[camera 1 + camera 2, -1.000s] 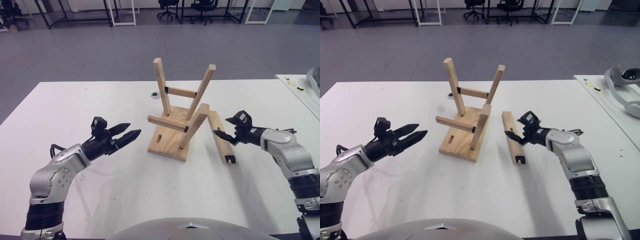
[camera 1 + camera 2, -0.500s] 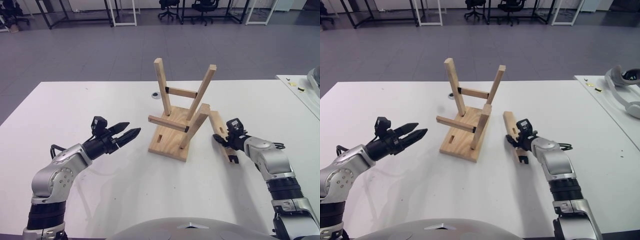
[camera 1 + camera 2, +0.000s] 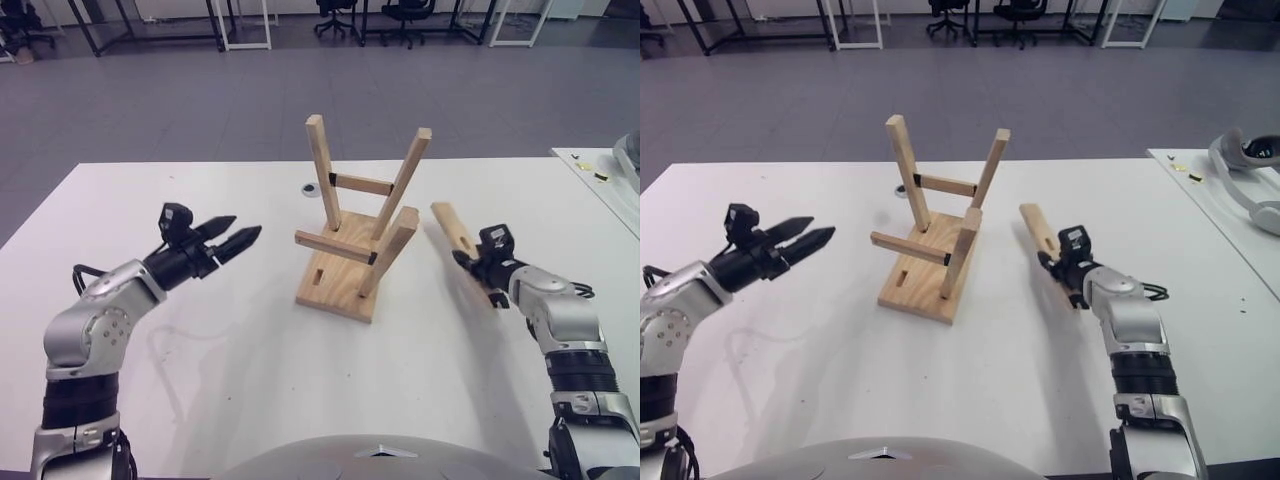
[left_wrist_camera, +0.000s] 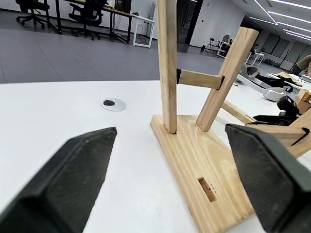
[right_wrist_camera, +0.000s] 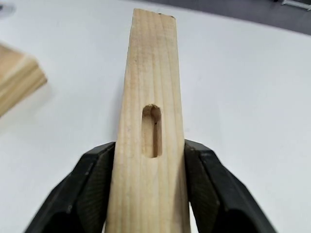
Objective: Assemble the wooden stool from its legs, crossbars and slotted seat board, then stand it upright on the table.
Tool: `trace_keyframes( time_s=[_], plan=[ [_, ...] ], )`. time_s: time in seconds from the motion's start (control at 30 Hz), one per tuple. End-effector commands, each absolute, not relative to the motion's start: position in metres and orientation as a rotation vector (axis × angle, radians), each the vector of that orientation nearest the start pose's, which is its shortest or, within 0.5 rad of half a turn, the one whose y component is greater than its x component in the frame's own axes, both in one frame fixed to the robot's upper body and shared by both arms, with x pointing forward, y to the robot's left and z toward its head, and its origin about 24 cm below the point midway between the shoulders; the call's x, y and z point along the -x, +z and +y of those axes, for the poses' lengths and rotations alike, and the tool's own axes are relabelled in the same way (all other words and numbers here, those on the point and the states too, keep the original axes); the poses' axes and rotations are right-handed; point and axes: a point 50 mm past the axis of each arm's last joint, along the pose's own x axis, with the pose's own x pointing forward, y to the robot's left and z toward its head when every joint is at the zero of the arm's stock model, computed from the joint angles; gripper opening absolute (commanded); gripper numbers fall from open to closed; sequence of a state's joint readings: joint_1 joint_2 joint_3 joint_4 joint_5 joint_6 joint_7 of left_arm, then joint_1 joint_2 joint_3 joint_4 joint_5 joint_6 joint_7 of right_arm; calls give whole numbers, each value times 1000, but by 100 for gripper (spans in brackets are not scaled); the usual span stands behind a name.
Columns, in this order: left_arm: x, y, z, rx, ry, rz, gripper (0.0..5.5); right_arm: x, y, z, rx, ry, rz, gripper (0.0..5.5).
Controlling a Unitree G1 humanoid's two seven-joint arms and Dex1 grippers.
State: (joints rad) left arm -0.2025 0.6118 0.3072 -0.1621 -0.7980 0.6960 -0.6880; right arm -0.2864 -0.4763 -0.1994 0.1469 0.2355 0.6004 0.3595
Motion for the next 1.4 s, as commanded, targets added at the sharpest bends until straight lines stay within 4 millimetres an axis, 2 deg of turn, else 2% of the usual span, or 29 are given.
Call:
trace_keyframes(
  time_s=[0.03, 0.1, 0.17, 0.27, 0.4, 0.53, 0.7, 1.07, 1.2, 1.37, 1.4],
  plan=[
    [-280, 232, 225, 262, -868, -130, 412, -319, 183, -256, -130, 249, -69, 214],
    [-281, 264, 198, 308, -1034, -200, 412, -317, 228, -228, -208, 455, -237, 214],
    [-281, 280, 172, 357, -1184, -203, 412, -306, 253, -192, -250, 697, -313, 214],
    [-285, 288, 148, 400, -1304, -159, 412, -285, 259, -147, -250, 993, -292, 214],
    [-287, 295, 138, 460, -1348, -149, 412, -265, 249, -124, -276, 1193, -223, 214],
    [-288, 299, 135, 501, -1363, -137, 412, -252, 245, -117, -318, 1317, -186, 213],
    [-287, 304, 139, 594, -1413, -135, 412, -249, 237, -120, -394, 1384, -114, 206],
    [-278, 298, 143, 622, -1501, -102, 225, -252, 243, -125, -480, 1385, -106, 206],
    [-277, 298, 143, 619, -1507, -99, 210, -249, 241, -127, -552, 1419, -56, 206],
    [-281, 300, 147, 622, -1462, -128, 206, -258, 244, -132, -630, 1356, -52, 206],
    [-284, 301, 149, 623, -1438, -142, 205, -259, 245, -133, -642, 1342, -55, 243]
  ],
)
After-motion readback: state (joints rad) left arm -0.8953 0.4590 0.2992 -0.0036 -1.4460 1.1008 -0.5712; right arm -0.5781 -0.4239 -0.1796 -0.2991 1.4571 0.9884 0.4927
